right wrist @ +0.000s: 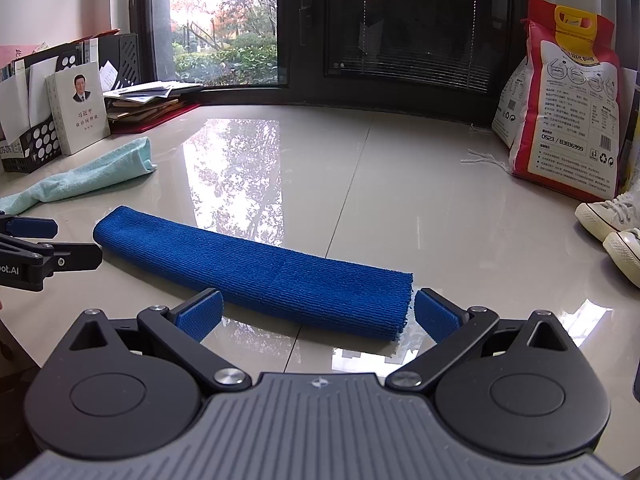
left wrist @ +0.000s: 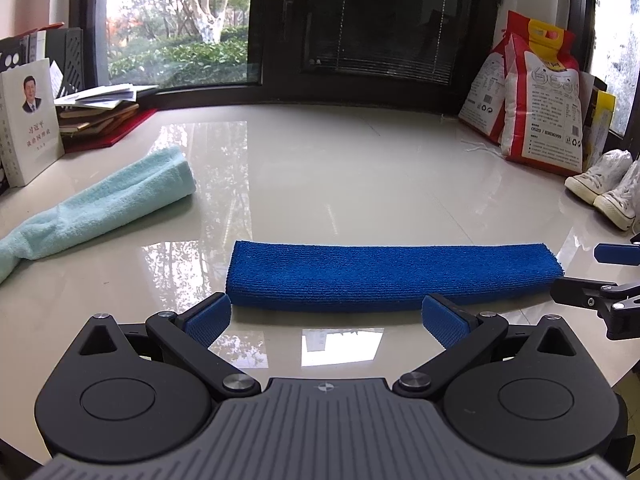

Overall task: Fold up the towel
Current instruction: 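Move both grippers toward the blue towel strip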

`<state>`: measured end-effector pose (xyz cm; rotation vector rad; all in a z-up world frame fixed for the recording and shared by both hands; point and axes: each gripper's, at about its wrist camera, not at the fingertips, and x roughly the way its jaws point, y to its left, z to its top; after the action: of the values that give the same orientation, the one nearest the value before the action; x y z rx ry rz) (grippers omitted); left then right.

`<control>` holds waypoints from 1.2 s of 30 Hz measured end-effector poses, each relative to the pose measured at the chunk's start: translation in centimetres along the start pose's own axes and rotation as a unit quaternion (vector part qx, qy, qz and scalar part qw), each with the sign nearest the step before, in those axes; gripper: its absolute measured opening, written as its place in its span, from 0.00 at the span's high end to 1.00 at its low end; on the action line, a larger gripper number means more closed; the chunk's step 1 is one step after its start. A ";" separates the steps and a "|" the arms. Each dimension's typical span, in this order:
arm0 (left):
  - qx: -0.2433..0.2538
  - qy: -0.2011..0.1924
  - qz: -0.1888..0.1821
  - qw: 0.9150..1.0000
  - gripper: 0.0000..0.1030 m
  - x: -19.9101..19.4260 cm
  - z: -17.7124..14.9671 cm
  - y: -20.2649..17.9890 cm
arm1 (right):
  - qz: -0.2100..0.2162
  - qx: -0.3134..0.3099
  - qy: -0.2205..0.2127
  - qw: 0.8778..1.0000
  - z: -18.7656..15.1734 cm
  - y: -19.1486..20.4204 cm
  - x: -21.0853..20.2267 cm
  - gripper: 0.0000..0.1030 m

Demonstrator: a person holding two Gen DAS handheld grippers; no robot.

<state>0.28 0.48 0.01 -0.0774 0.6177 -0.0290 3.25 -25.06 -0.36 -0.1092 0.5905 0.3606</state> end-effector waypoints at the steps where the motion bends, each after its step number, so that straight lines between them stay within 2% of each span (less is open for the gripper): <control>1: -0.001 0.000 -0.001 1.000 0.00 0.0 0.0 0.1 | 0.000 0.000 0.001 1.000 0.0 0.0 0.0 0.01; 36: 0.003 -0.002 0.015 1.000 0.00 0.5 -0.4 0.2 | -0.001 0.003 0.007 1.000 -0.4 -0.2 0.6 0.01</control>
<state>0.43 0.64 -0.61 -0.0622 0.6154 -0.0022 3.53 -25.18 -1.04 -0.1056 0.6052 0.3564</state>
